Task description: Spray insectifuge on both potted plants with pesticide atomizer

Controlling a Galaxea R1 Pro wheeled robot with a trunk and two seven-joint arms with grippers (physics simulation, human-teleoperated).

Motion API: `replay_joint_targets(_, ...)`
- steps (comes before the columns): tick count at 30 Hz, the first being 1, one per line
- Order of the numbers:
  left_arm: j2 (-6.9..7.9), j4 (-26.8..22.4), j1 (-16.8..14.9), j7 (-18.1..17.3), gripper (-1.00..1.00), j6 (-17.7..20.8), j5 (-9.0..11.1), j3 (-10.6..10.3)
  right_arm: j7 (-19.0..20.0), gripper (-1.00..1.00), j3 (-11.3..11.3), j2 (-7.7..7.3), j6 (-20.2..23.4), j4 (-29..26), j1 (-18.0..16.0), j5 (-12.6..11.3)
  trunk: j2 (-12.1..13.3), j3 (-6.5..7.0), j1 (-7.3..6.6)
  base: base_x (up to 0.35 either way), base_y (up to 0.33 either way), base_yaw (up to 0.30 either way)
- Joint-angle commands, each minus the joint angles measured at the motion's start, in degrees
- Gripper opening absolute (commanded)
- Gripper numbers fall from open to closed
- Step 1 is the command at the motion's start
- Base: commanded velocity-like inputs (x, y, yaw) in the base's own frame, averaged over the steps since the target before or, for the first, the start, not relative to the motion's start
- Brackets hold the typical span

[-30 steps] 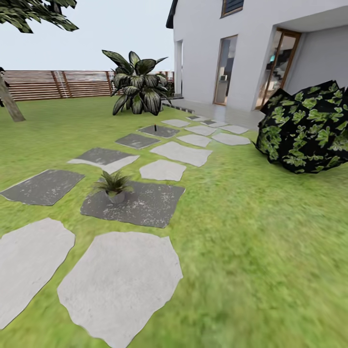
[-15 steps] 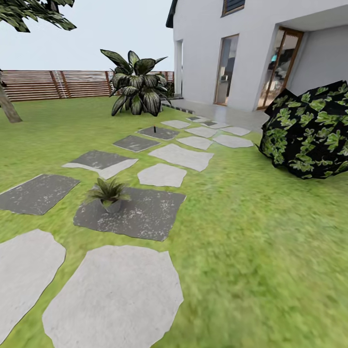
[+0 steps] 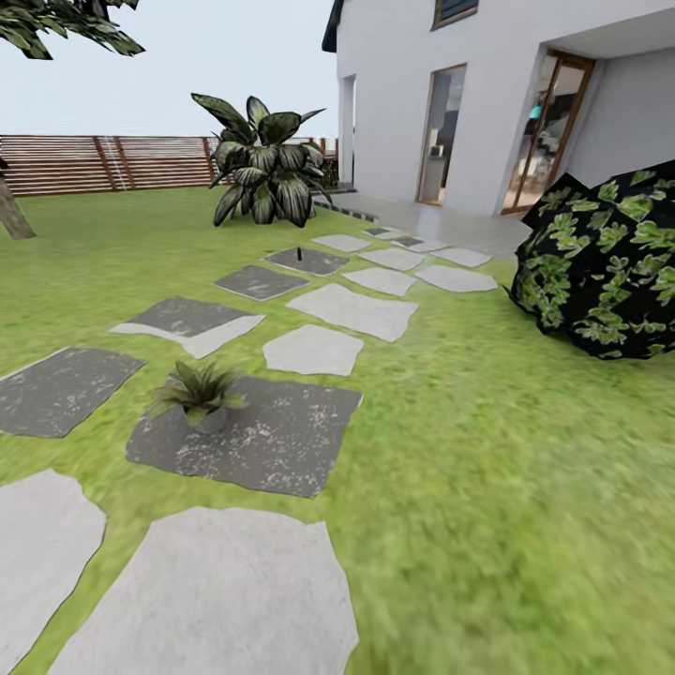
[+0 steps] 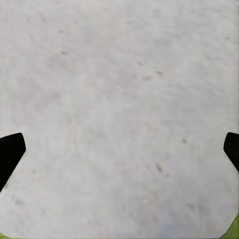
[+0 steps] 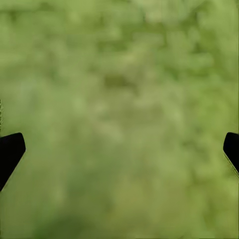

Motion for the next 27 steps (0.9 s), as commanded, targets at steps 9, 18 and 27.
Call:
replay_joint_targets(9,0.02,0.1,0.0,0.0,1.0,-0.2,-0.3,-0.1,0.0,1.0,-0.3,-1.32,-0.4,0.0,0.0,0.5,0.0,-0.05,0.02,0.339,0.0,0.0)
replay_joint_targets(18,0.02,0.0,0.0,0.0,1.0,-0.2,-0.4,-0.1,0.0,1.0,-0.2,-1.61,-0.4,0.0,0.0,0.4,0.0,-0.05,0.02,0.339,0.0,0.0)
replay_joint_targets(27,0.02,0.0,0.0,0.0,1.0,-0.2,-0.4,-0.1,0.0,1.0,-0.3,-1.56,-0.3,0.0,0.0,0.3,0.0,-0.05,0.02,0.339,0.0,-0.082)
